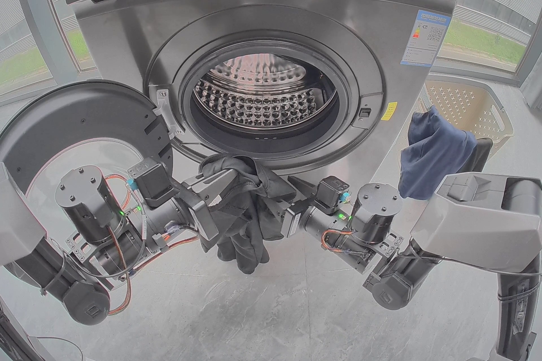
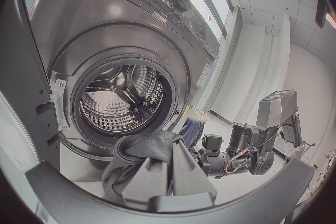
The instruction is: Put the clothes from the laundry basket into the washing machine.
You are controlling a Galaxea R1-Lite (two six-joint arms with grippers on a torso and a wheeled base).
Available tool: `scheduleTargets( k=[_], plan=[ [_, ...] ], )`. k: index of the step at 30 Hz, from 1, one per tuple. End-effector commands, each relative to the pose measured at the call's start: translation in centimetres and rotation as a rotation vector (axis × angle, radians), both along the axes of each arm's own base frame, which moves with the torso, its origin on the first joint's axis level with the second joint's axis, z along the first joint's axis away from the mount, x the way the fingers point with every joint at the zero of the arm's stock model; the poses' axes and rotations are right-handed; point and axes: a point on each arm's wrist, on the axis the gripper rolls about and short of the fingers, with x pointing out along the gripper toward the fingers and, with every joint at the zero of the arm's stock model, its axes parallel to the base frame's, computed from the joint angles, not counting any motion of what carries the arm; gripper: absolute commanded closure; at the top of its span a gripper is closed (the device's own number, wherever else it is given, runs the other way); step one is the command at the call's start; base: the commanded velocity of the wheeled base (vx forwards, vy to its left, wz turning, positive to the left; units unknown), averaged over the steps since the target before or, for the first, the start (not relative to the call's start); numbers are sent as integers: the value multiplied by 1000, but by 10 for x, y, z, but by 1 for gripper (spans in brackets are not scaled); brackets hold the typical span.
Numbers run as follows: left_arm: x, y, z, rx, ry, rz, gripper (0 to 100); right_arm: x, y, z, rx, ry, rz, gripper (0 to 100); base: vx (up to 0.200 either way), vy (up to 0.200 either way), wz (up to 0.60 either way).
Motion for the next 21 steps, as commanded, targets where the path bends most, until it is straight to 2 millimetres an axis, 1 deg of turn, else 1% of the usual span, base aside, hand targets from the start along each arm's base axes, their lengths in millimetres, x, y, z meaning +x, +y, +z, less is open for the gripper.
scheduleTargets(
  k=[1, 2, 3, 5, 6, 13, 14, 16, 19, 20, 21],
  plan=[
    [1, 1, -3, 4, 9, 4, 100, -5, -2, 7, 6, -6, 4, 100, 0, 0, 0],
    [1, 1, -3, 4, 9, 4, 100, -5, -2, 7, 6, -6, 4, 100, 0, 0, 0],
    [2, 1, -4, 7, 13, 4, 100, -10, -7, 16, 12, -13, 4, 100, 0, 0, 0],
    [2, 1, -5, 8, 16, 4, 100, -13, -10, 19, 13, -14, 2, 100, 0, 0, 0],
    [2, 0, -7, 12, 25, 6, 100, -17, -20, 30, 21, -23, -12, 100, 0, 0, 0],
    [1, -1, -12, 21, 45, -9, 100, -29, -31, 61, 73, -74, -14, 100, 0, 0, 0],
    [0, -1, -13, 23, 48, -10, 0, -30, -31, 64, 77, -79, -10, 100, 0, 0, 0],
    [0, -1, -13, 22, 48, -15, 0, -31, -30, 67, 83, -85, -7, 100, 0, 0, 0],
    [-2, 0, -19, 17, 95, -18, 0, -34, -30, 79, 109, -115, -1, 100, 0, 0, 0],
    [-2, 1, -20, 17, 101, -17, 0, -35, -30, 81, 112, -119, -1, 100, 0, 0, 0],
    [-2, 1, -28, 32, 133, -15, 0, -36, -31, 86, 123, -132, 2, 100, 0, 0, 0]
  ],
)
